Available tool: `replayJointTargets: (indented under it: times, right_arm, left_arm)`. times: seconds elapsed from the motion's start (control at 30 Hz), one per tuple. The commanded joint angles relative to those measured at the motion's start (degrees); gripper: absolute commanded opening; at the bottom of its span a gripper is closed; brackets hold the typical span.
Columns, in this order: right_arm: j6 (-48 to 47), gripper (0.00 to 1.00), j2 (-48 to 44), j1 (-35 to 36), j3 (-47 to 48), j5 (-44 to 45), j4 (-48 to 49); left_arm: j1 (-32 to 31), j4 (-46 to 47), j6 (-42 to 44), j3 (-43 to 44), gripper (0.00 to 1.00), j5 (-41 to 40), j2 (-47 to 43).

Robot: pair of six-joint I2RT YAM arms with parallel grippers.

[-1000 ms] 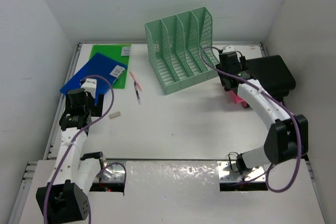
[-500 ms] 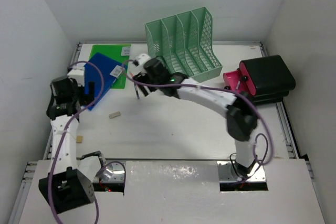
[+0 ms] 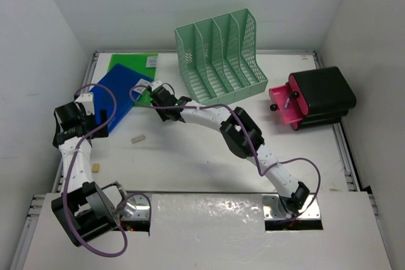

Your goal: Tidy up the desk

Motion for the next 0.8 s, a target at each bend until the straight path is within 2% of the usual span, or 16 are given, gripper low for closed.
replayJointTargets:
  times: [0.0, 0.1, 0.23, 0.27, 0.37, 0.53, 0.7, 0.77]
  right_arm:
    - [3.1, 0.41, 0.0, 0.1, 1.8, 0.0, 0.3]
    - [5.4, 0.32, 0.1, 0.1, -1.0, -0.6, -0.2]
    - [7.6, 0.16, -4.1, 0.1, -7.9, -2.0, 0.4]
    - [7.9, 0.09, -5.4, 0.1, -12.2, -2.1, 1.0]
    - [8.1, 0.00, -10.7, 0.4, -21.0, -2.9, 3.8]
    - [5.7, 0.00, -19.2, 0.6, -35.0, -7.2, 5.1]
    - [2.2, 0.00, -26.1, 2.6, -46.2, -8.2, 1.6]
    - [2.2, 0.00, -29.9, 2.9, -49.8, -11.1, 4.0]
  left_arm:
    - [0.2, 5.8, 1.3, 0.3, 1.00, 0.8, -1.7]
    - [0.2, 6.3, 1.4, 0.6, 1.00, -0.1, -1.3]
    - [0.2, 6.1, 1.6, 0.8, 1.00, -0.1, -1.5]
    - [0.2, 6.1, 1.6, 0.7, 1.00, -0.1, -1.6]
    - [0.2, 5.9, 1.5, 0.5, 1.00, 0.3, -2.2]
    - [0.2, 4.7, 1.3, 0.6, 1.00, 1.2, -2.9]
    - [0.2, 4.1, 1.8, 0.4, 0.99, 2.0, -4.0]
    - [0.2, 4.0, 1.8, 0.7, 1.00, 2.4, -4.1]
